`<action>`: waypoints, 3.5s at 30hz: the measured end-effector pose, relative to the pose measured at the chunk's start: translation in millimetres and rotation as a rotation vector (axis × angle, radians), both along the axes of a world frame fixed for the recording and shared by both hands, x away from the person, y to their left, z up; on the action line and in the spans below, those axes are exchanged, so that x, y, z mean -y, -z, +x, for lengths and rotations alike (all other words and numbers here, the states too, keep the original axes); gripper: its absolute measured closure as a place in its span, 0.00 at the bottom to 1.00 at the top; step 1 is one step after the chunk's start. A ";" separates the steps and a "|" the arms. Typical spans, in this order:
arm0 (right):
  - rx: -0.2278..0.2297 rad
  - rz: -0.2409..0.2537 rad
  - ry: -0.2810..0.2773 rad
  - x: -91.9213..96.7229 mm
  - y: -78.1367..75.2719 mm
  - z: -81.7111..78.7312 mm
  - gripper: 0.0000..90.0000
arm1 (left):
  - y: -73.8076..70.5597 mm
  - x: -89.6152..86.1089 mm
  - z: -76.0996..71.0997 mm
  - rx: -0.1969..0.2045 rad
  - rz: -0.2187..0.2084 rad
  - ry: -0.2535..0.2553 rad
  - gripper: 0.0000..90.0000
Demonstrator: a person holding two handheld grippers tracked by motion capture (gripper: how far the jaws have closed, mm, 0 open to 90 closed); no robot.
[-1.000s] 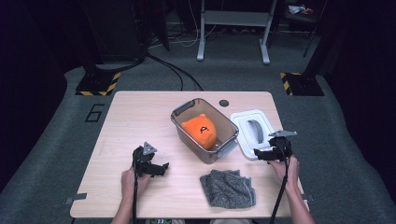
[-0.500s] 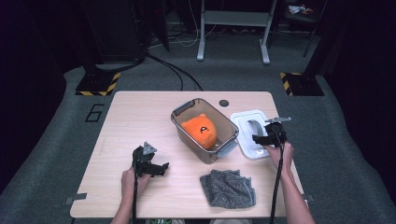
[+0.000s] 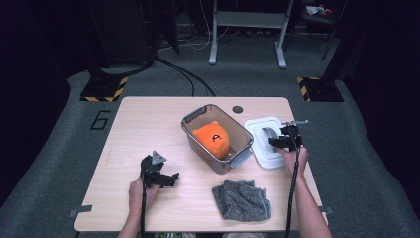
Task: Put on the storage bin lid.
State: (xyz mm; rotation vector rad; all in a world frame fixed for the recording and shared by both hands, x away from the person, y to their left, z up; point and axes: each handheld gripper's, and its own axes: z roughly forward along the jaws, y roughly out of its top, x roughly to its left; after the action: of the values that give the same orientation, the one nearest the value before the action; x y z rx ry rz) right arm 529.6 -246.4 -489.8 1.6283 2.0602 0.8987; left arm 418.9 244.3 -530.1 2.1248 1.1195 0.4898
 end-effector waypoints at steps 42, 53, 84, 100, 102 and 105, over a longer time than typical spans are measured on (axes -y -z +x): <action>0.056 0.042 -0.044 -4.2 -38.1 -20.7 0.74 | 0.0 -0.4 0.1 -0.002 0.002 -0.009 0.00; 0.066 0.025 -0.058 -1.0 -56.1 -25.2 0.74 | -0.1 -0.4 0.1 -0.002 0.002 -0.009 0.00; 0.100 -0.015 -0.080 -1.1 -123.7 -21.8 0.74 | 0.0 -0.4 0.1 -0.002 0.002 -0.011 0.00; 0.134 0.018 -0.125 -18.8 -158.6 -19.6 0.74 | -0.1 -0.4 0.1 -0.002 0.002 -0.010 0.00; 0.134 0.018 -0.141 -23.3 -160.1 -19.4 0.74 | -0.1 -0.4 0.1 -0.002 0.002 -0.010 0.00; 0.123 0.036 -0.150 -31.8 -160.2 -18.8 0.74 | -0.1 -0.5 0.1 -0.002 0.003 -0.010 0.00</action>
State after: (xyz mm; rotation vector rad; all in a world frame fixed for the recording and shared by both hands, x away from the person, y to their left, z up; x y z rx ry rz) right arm 510.8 -214.6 -329.5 1.4125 2.1139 1.0636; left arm 419.0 244.8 -530.0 2.1234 1.1319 0.4942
